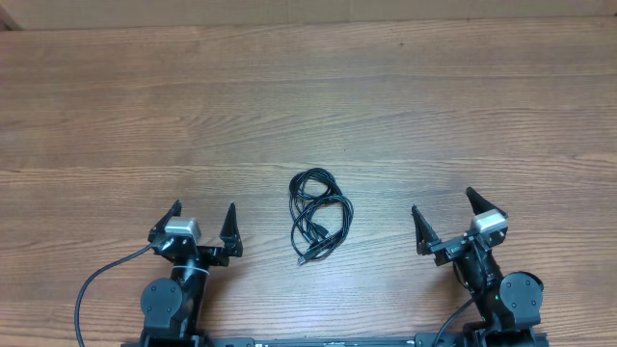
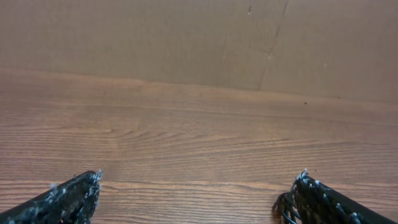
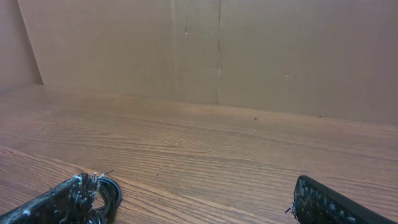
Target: Untangle cables
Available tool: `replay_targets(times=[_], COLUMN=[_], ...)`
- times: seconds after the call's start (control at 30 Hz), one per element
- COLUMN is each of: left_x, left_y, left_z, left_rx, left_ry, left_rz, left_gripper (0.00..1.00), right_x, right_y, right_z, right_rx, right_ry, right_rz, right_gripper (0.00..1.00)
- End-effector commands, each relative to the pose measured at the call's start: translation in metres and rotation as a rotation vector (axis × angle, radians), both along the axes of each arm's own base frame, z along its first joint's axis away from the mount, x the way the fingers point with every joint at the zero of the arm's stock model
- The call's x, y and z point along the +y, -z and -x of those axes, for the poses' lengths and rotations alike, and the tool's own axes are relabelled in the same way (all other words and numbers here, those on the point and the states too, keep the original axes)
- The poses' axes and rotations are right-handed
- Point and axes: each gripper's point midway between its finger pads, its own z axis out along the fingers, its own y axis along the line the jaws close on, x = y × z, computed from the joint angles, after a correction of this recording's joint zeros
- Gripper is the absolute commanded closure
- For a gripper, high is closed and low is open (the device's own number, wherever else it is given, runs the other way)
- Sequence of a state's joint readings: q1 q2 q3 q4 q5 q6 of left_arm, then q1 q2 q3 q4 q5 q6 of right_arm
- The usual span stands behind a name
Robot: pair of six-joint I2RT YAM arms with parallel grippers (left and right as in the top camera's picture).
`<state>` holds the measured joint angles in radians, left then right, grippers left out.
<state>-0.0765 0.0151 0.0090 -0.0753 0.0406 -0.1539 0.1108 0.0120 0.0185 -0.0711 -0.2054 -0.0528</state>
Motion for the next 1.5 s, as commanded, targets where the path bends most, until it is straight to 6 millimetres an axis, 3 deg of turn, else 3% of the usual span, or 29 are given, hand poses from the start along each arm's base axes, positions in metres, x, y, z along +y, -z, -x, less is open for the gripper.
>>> replay_targets(times=[0.0,0.6,0.93,1.47], left_x=[-0.001,-0.004,-0.022,-0.017], left_y=[-0.001,-0.001,-0.004,-0.002], left_z=[0.0,0.001,0.005,0.003], left_rx=[-0.006,-0.007,0.002,0.007], left_ry=[0.005,0.025,0.125,0.095], left_rz=[0.009,0.018,0.1,0.086], left_gripper=[0.0,0.0,0.0,0.0], right_x=[-0.002,-0.002,-0.002,-0.002], right_y=[0.002,0.002,0.002,0.002], right_z=[-0.001,-0.001,-0.001,-0.001], right_rx=[-0.003,-0.003,-0.003,-0.003], right_ry=[0.01,0.01,0.01,0.01], right_rz=[-0.003,-0.003,-0.003,-0.003], right_gripper=[0.0,0.0,0.0,0.0])
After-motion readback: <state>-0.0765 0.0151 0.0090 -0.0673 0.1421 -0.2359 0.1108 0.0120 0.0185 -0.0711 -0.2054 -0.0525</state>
